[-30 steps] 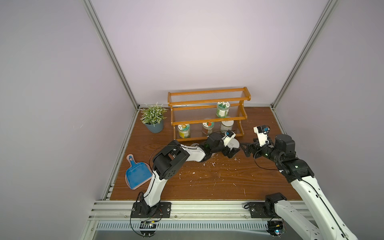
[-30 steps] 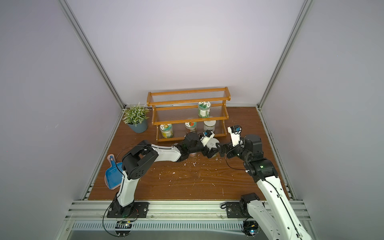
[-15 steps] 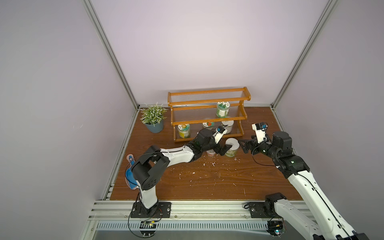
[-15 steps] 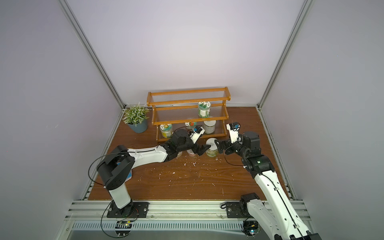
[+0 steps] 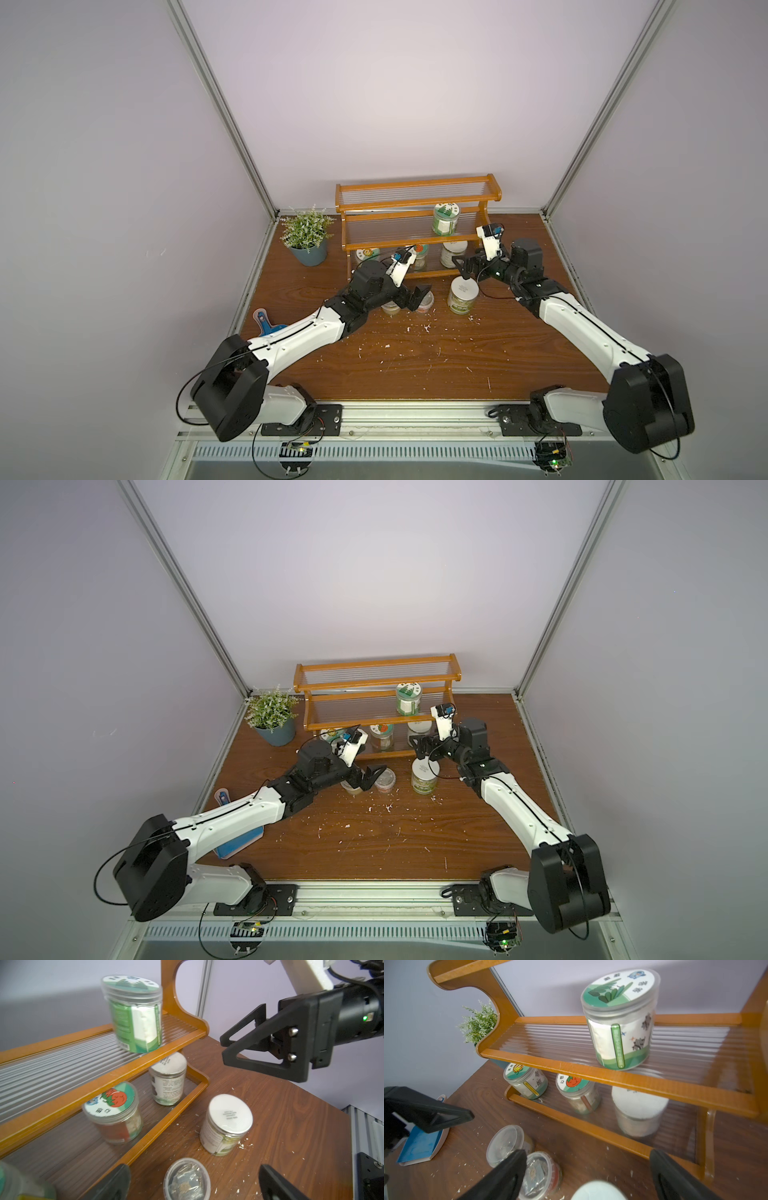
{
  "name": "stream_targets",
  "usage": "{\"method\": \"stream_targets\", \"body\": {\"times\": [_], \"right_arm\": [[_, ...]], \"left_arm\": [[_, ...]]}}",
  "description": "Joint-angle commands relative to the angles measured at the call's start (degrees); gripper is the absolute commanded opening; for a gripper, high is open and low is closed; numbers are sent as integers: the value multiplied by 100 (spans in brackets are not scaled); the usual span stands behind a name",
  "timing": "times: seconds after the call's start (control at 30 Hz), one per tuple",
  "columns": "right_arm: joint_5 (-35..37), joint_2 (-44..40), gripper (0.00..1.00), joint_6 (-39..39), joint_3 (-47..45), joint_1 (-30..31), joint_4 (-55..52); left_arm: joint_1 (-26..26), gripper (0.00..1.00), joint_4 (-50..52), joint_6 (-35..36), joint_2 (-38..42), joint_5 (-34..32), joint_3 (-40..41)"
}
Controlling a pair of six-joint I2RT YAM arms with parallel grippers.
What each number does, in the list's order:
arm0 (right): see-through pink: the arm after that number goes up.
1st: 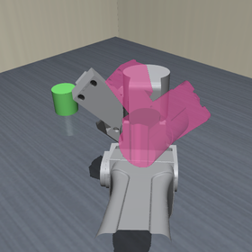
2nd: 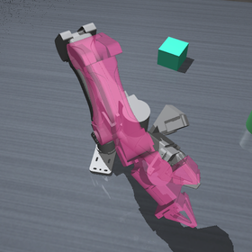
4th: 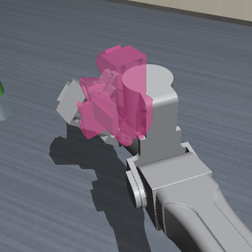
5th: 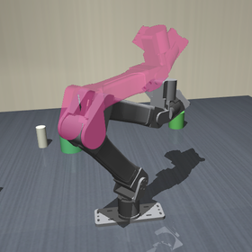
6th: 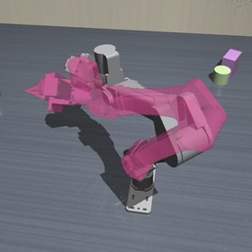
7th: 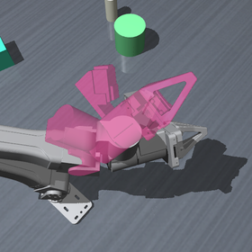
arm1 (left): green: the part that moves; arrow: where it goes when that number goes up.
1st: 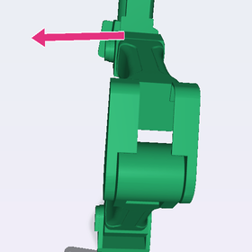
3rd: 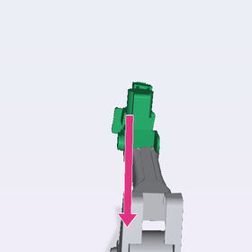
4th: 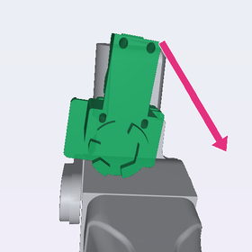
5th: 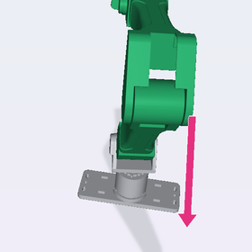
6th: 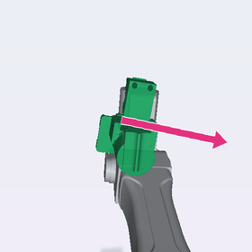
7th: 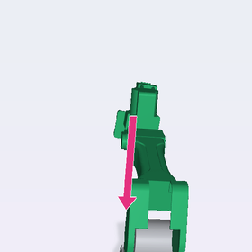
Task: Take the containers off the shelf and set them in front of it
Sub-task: 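Pick up a container from the shelf.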
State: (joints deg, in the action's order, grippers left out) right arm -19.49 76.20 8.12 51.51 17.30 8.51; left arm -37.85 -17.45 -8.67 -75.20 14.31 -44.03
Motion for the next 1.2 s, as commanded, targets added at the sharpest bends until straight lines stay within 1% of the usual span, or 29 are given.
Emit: {"method": "stream_targets", "body": {"times": [0.0, 0.1, 0.2, 0.43, 0.8, 0.9, 1.17], "right_arm": [[320, 293, 99, -295, 553, 120, 773], [565, 832, 99, -380, 940, 124, 782], [818, 1154, 99, -406, 1155, 116, 897], [657, 1820, 99, -551, 1896, 115, 866], [718, 2411, 99, -794, 2430, 111, 1205], [707, 2529, 99, -770, 2499, 111, 1382], [779, 2922, 99, -705, 2869, 107, 1452]], "left_arm": [[380, 99, 284, -159, 392, 29, 168], [601, 100, 422, -170, 741, 47, 310], [697, 99, 581, -131, 974, -37, 345], [752, 99, 655, -118, 1097, -77, 364], [750, 99, 699, -203, 1192, -103, 458], [752, 100, 717, -197, 1184, -95, 456], [759, 100, 744, -184, 1172, -66, 446]]}}
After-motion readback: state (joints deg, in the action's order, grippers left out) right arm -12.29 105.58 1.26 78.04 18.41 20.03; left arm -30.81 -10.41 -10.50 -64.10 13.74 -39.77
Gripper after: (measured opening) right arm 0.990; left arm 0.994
